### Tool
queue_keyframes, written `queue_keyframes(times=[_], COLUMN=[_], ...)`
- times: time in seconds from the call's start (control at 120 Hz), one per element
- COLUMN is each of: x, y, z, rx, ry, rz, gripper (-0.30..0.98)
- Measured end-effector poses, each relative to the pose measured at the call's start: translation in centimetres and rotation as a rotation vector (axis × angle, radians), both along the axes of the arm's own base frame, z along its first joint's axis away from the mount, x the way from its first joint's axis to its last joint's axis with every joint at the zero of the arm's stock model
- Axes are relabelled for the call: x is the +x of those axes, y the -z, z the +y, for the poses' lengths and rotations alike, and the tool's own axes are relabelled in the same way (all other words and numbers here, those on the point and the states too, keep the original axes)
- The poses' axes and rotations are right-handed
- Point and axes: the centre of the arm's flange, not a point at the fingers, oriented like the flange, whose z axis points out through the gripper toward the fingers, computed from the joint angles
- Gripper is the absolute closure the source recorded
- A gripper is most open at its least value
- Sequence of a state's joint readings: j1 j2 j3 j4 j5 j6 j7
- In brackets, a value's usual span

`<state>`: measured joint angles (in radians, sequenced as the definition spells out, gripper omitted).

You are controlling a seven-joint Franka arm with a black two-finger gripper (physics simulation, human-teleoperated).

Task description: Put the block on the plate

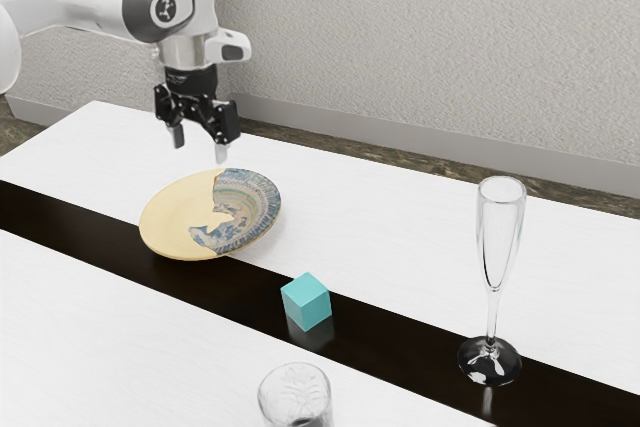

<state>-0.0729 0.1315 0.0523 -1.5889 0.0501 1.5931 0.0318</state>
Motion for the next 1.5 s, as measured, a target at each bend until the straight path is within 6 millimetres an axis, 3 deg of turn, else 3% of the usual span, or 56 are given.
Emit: queue_keyframes(times=[0.167, 0.267, 0.408, 0.525, 0.667, 0.775, 1.167, 1.258, 1.333, 1.5], x=[0.4, 0.8, -0.1, -0.4, -0.3, -2.2, -2.0, -3.0, -3.0, -2.7], y=[0.5, 1.3, 5.8, 9.1, 11.2, 13.2, 16.7, 18.6, 18.9, 19.6], z=[-0.4, -1.9, -5.1, -6.2, -10.5, -12.0, -14.8, -13.8, -12.8, -13.2], rx=[-0.004, -0.011, -0.027, -0.049, -0.079, -0.091, -0.125, -0.143, -0.154, -0.18], ry=[0.021, 0.055, 0.116, 0.134, 0.206, 0.23, 0.276, 0.258, 0.249, 0.282], rz=[-0.007, -0.007, 0.047, 0.067, 0.047, 0.03, -0.129, -0.118, -0.132, -0.155], gripper=[0.0, 0.0, 0.0, 0.0, 0.0, 0.0, 0.0, 0.0, 0.0, 0.0])
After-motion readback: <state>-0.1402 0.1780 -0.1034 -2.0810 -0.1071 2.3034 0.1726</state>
